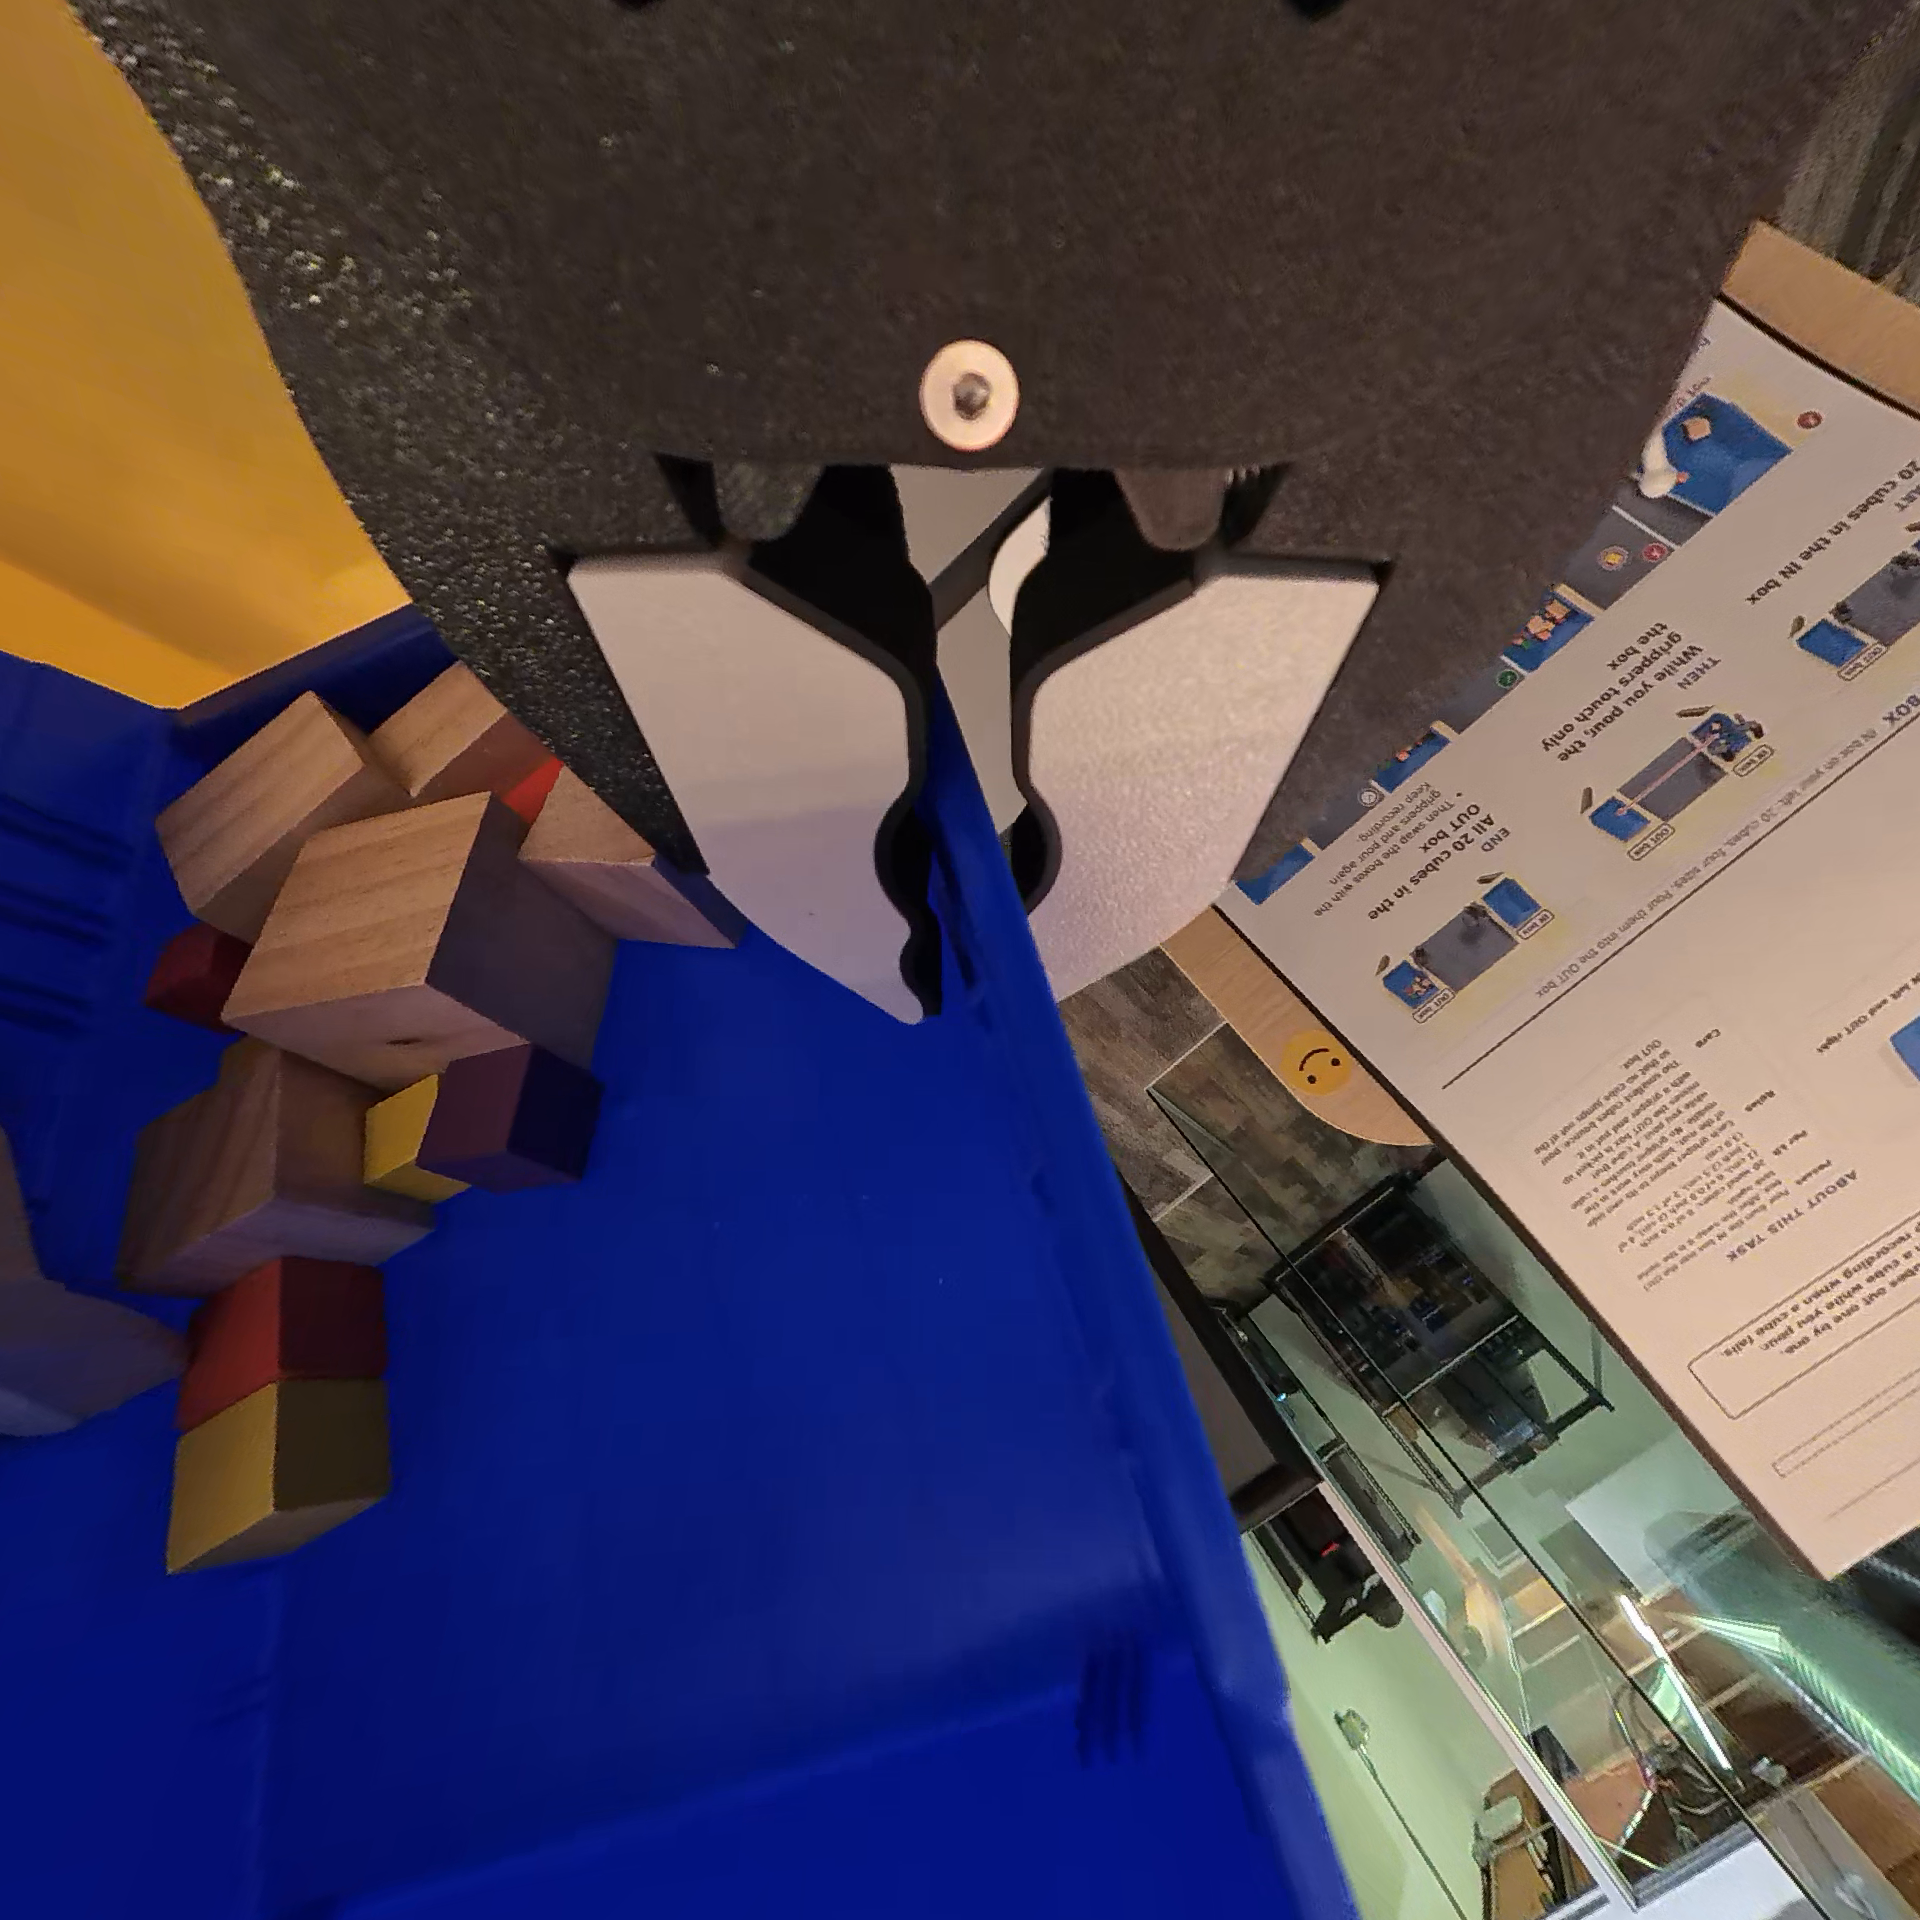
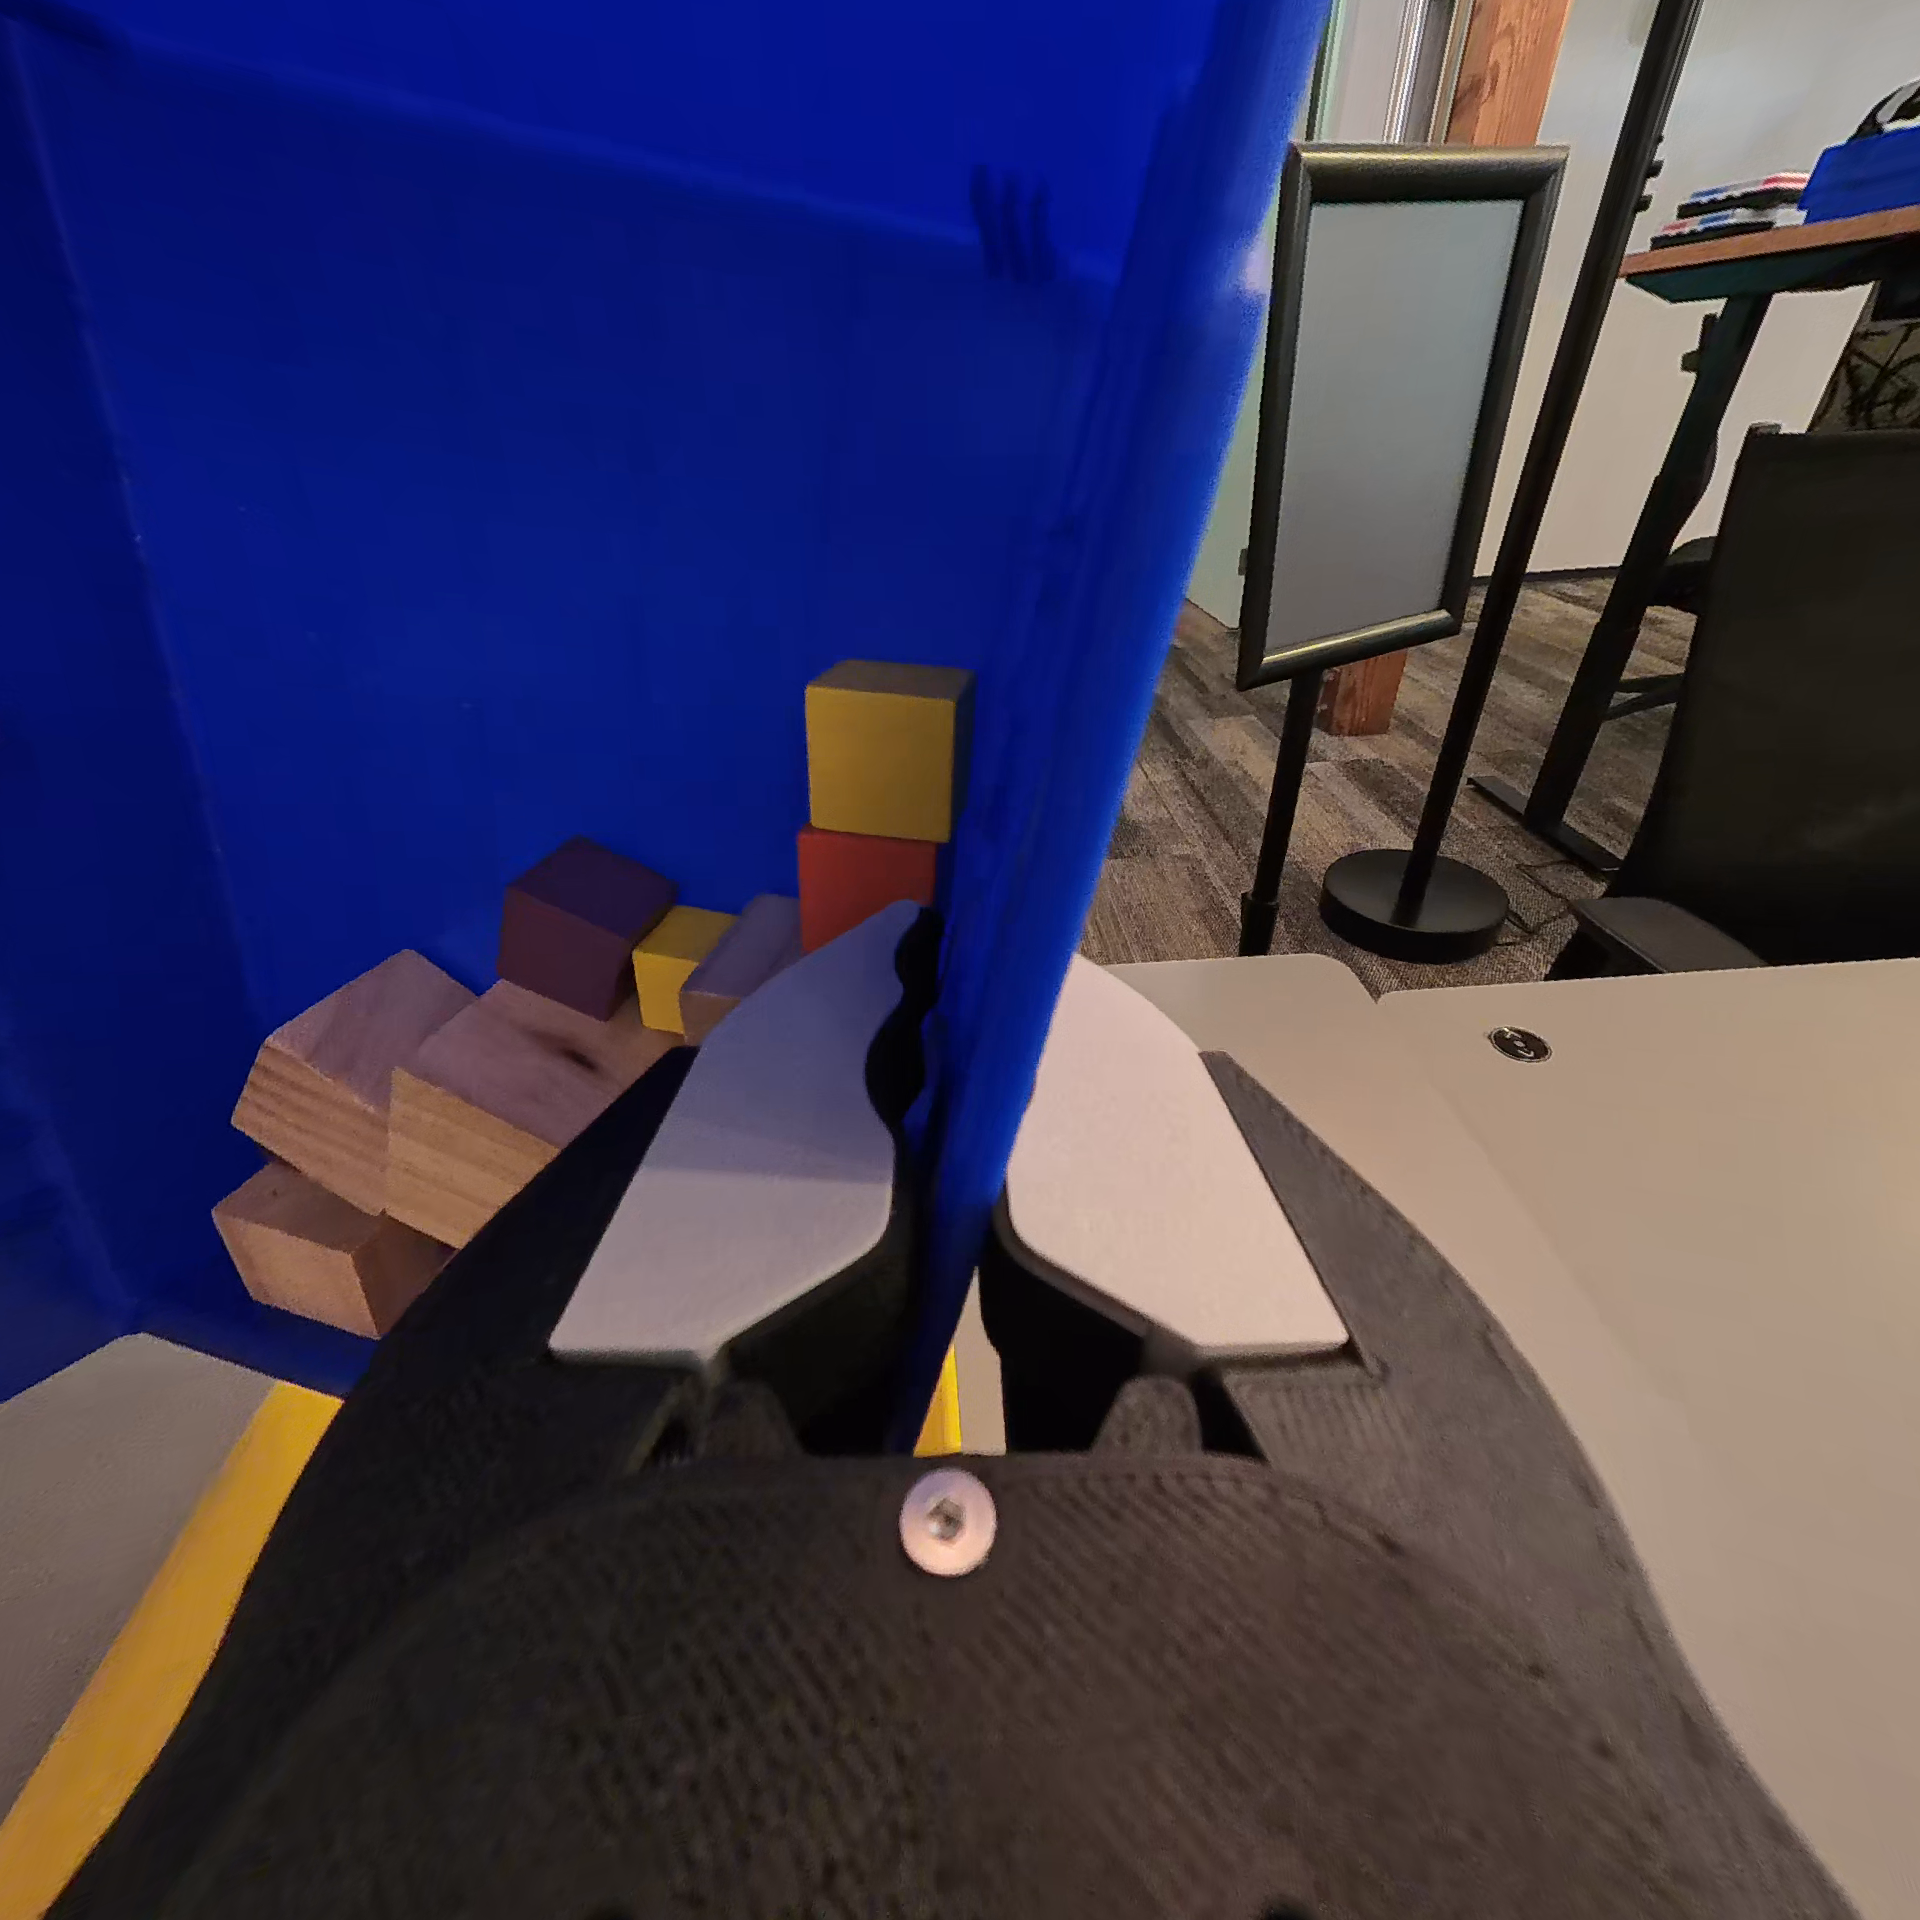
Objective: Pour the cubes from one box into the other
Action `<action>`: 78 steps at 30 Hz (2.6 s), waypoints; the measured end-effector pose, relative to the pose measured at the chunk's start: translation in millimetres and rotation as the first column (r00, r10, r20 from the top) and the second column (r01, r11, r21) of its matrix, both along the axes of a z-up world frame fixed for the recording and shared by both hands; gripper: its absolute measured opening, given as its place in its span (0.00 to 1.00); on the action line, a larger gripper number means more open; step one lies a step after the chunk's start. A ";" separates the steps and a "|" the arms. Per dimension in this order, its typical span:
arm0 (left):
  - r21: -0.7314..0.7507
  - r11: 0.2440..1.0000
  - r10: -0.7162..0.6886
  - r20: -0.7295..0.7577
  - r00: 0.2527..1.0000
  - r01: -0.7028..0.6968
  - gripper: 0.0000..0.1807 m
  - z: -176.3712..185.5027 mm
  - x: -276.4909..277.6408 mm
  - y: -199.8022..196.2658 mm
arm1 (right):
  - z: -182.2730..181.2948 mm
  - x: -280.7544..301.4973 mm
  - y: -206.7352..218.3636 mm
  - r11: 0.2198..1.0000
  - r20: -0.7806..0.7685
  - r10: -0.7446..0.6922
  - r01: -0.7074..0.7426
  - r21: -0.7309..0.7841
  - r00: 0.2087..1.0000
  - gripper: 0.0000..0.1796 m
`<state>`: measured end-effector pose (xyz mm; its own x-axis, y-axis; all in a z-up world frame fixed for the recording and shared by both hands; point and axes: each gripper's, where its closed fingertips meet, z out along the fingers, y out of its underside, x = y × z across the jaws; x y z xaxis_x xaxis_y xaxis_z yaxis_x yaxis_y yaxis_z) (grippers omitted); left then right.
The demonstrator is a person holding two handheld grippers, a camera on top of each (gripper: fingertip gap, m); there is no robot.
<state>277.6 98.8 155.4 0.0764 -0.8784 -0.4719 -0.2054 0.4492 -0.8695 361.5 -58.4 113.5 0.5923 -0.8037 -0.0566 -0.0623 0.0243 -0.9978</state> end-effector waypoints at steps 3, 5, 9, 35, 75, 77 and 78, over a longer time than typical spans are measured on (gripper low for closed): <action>0.011 1.000 -0.005 0.015 1.000 0.005 0.06 2.0 -0.6 1.8 | 0.4 -0.3 2.5 1.000 0.020 -0.001 0.001 0.009 1.000 0.03; 0.025 1.000 -0.005 0.026 1.000 0.004 0.05 3.5 -1.3 3.3 | 1.3 -1.0 3.9 1.000 0.032 -0.001 0.000 0.017 0.999 0.03; 0.055 0.998 -0.024 0.073 0.997 0.020 0.05 10.5 -3.9 2.1 | 6.1 -3.1 4.0 0.999 0.079 -0.015 0.011 0.050 0.997 0.03; 0.122 0.992 -0.035 0.089 0.995 0.024 0.07 14.8 -5.9 -12.7 | 1.3 3.6 -1.0 0.993 0.031 0.030 -0.034 0.109 0.999 0.03; 0.037 0.999 -0.023 -0.011 1.000 0.023 0.07 -10.0 13.2 0.3 | -17.6 12.5 4.4 0.999 -0.034 0.016 -0.017 -0.030 0.999 0.04; 0.023 0.999 -0.037 -0.005 0.999 0.037 0.07 -10.6 14.9 0.3 | -17.4 12.9 3.4 0.999 -0.021 0.003 -0.004 -0.038 1.000 0.04; 0.017 0.999 -0.049 0.003 0.999 0.049 0.07 -9.6 14.8 -0.1 | -16.1 12.5 2.8 0.999 -0.013 0.003 -0.003 -0.035 1.000 0.04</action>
<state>292.4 98.7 145.8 0.0346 -0.8732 -0.4862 -0.1799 0.4731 -0.8625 374.0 -55.6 97.4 0.5943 -0.8034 -0.0357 -0.0748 -0.0110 -0.9971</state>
